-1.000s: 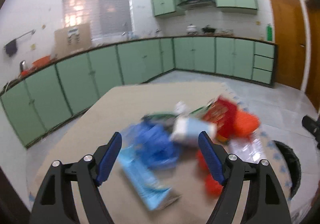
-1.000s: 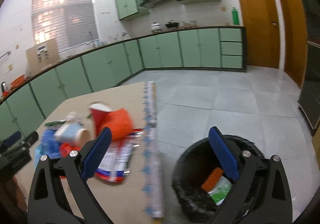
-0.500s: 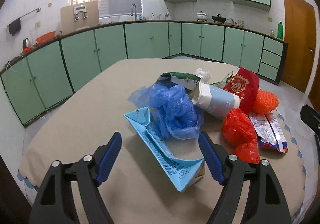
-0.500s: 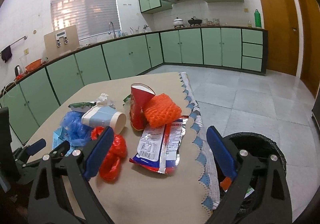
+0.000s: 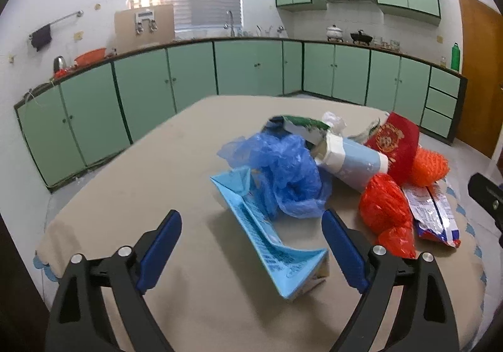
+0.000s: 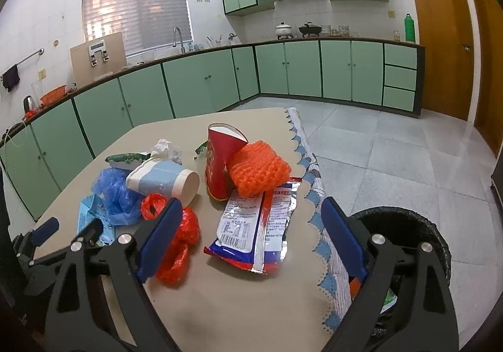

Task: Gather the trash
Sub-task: 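Grasp the blue milk carton with the left tool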

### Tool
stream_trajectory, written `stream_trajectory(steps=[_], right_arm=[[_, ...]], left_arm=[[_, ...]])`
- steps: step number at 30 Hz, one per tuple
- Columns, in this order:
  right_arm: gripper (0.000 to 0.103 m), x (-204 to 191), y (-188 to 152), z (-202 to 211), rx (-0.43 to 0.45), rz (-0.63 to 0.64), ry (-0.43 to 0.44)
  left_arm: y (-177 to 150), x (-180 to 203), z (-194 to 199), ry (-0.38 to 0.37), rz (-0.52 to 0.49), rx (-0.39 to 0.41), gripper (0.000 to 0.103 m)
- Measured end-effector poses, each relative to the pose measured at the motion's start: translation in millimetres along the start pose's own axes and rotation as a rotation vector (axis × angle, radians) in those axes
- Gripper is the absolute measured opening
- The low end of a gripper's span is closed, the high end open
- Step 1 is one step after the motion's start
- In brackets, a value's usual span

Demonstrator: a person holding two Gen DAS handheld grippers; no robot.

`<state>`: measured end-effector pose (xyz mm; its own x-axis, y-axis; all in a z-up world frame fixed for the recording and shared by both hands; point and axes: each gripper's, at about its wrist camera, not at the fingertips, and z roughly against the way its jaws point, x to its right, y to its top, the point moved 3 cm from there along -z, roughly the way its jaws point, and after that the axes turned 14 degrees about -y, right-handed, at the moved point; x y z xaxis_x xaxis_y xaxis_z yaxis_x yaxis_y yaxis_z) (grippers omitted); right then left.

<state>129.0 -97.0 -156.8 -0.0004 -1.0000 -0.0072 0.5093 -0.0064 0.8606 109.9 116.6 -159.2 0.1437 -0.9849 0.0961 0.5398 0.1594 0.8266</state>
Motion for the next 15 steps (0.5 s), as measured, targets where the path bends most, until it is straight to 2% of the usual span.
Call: stream_trajectory(steps=[3, 6, 9, 15], right_arm=[[0.087, -1.3, 0.7, 0.8, -0.002, 0.001, 0.005], [0.087, -1.9, 1.6, 2.7, 0.007, 0.017, -0.001], [0.087, 0.1, 1.7, 3.0, 0.004, 0.011, 0.004], [0.087, 1.1, 1.0, 0.9, -0.003, 0.013, 0.004]], left_arm=[[-1.6, 1.1, 4.2, -0.037, 0.037, -0.021, 0.089], [-0.7, 9.2, 11.2, -0.047, 0.009, 0.002, 0.089], [-5.0, 11.1, 3.5, -0.051, 0.015, -0.025, 0.088], [-6.9, 3.8, -13.3, -0.057, 0.066, -0.056, 0.069]])
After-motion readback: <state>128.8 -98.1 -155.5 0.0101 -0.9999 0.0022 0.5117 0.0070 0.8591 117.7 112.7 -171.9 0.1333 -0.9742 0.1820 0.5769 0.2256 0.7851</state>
